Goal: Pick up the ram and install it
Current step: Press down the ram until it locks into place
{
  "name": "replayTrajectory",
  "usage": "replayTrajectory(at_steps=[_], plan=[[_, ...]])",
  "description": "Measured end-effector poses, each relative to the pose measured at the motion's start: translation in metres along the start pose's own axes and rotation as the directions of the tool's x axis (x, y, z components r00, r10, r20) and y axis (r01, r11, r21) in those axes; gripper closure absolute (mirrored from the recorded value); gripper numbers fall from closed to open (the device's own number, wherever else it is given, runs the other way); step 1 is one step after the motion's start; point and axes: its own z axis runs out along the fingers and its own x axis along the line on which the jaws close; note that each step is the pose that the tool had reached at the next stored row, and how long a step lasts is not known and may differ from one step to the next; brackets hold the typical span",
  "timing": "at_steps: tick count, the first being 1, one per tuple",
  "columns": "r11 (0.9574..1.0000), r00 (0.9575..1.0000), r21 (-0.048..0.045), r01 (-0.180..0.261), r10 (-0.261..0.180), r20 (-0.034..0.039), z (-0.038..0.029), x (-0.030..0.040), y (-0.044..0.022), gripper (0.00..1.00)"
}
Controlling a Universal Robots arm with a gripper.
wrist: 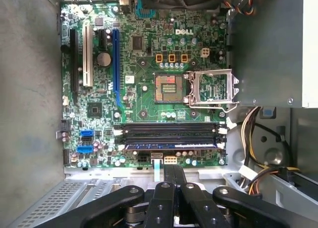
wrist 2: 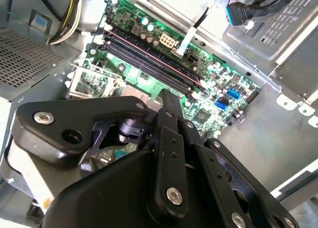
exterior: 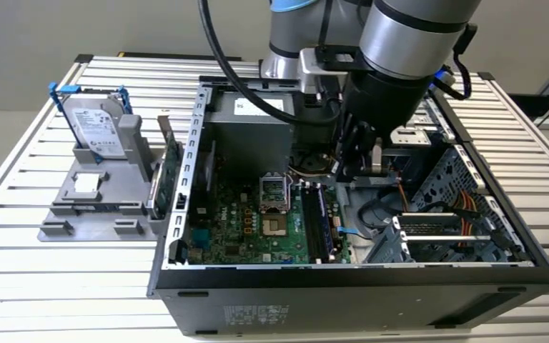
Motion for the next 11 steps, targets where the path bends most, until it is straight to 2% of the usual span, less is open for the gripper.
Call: replayTrajectory(at_steps=[11], plan=[[1.0000, 1.0000, 0.0000, 0.000, 0.000, 0.0002, -0.0061, -0.0002, 0.0002, 1.00]])
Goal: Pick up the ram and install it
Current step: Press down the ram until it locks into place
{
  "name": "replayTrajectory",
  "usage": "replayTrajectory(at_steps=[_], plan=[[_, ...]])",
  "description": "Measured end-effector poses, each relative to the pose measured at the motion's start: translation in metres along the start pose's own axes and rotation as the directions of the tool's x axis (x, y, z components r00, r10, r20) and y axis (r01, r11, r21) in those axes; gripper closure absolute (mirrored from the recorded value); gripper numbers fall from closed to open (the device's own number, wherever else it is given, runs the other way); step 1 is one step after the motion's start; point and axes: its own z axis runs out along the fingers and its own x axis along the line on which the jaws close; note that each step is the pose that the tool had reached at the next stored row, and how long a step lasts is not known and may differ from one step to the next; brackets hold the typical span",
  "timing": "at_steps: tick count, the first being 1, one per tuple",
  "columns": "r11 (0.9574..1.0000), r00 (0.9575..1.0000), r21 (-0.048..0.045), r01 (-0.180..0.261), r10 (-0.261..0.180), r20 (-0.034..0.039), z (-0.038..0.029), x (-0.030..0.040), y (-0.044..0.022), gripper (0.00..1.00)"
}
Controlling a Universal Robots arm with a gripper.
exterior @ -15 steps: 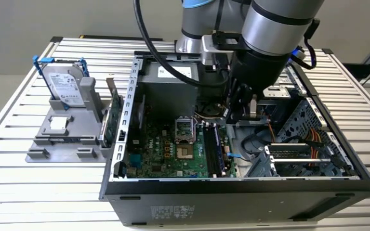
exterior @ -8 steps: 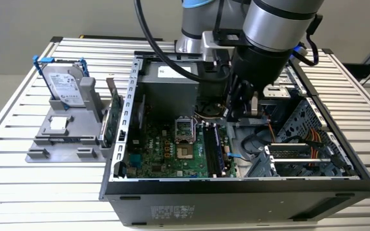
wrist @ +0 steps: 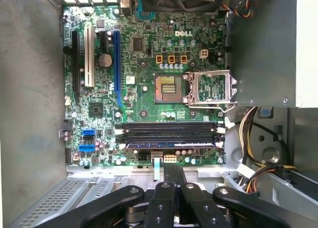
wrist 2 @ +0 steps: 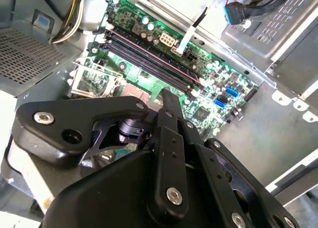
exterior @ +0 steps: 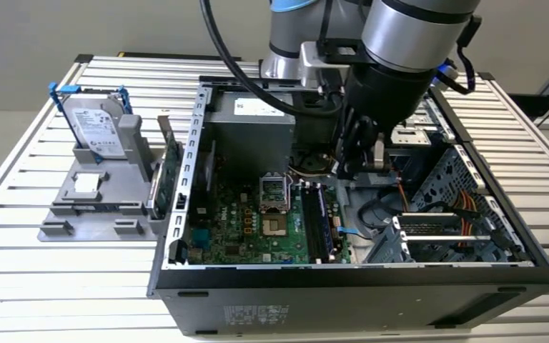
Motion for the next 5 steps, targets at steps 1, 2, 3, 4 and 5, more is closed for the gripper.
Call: replayTrajectory(at_steps=[1, 2, 3, 4, 5], plan=[[1.0000, 1.0000, 0.0001, 0.000, 0.000, 0.0001, 0.0000, 0.0000, 0.0000, 1.00], [1.0000, 1.0000, 0.0000, 0.000, 0.000, -0.0001, -0.0002, 0.0000, 0.0000, 1.00], [1.0000, 1.0000, 0.0000, 0.000, 0.000, -0.0002, -0.0003, 0.0000, 0.0000, 1.00], [1.0000, 1.0000, 0.0000, 0.000, 0.000, -0.0001, -0.0003, 0.0000, 0.0000, 1.00], [1.0000, 1.0000, 0.0000, 0.000, 0.000, -0.0001, -0.0004, 0.0000, 0.0000, 1.00]])
